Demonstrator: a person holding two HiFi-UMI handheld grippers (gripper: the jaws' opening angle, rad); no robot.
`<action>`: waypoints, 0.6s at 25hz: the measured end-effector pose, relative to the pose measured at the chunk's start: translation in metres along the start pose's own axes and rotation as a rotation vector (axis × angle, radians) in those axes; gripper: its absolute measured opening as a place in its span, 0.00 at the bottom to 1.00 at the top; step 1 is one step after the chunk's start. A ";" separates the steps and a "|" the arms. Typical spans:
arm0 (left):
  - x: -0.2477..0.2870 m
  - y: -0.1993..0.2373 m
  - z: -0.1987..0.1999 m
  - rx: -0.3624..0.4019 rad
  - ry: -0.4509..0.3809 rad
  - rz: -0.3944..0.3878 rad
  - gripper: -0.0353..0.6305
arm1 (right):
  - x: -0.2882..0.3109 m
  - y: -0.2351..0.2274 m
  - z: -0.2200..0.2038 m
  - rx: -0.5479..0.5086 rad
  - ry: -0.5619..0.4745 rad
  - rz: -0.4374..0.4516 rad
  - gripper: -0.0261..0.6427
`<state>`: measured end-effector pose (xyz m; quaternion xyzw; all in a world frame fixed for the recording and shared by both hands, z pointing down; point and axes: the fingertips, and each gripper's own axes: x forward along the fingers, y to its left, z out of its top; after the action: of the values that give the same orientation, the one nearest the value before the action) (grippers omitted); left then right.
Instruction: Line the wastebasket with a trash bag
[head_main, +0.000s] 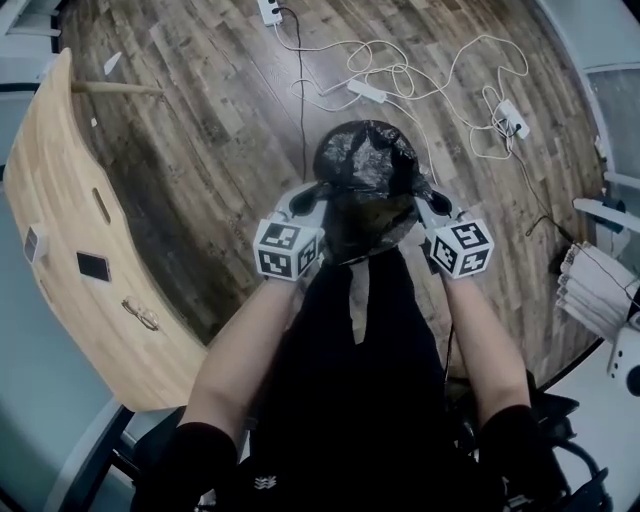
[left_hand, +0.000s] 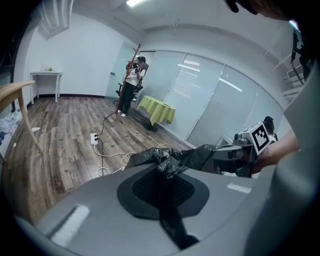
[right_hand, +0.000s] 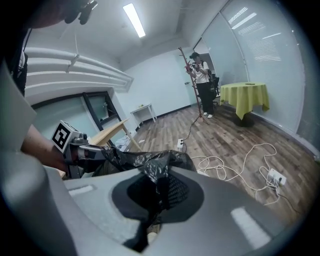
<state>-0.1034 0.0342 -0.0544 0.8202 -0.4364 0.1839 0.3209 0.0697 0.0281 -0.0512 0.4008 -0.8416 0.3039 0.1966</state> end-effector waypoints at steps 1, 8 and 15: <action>0.007 0.000 -0.001 -0.009 -0.001 0.011 0.06 | 0.004 -0.003 -0.004 0.005 0.004 0.016 0.04; 0.071 -0.007 -0.004 -0.037 -0.031 0.079 0.06 | 0.046 -0.040 -0.029 0.017 0.038 0.120 0.04; 0.116 0.021 -0.048 -0.018 -0.040 0.108 0.06 | 0.099 -0.076 -0.057 -0.021 0.037 0.171 0.04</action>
<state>-0.0582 -0.0115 0.0557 0.7961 -0.4881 0.1805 0.3090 0.0751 -0.0264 0.0745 0.3196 -0.8721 0.3183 0.1896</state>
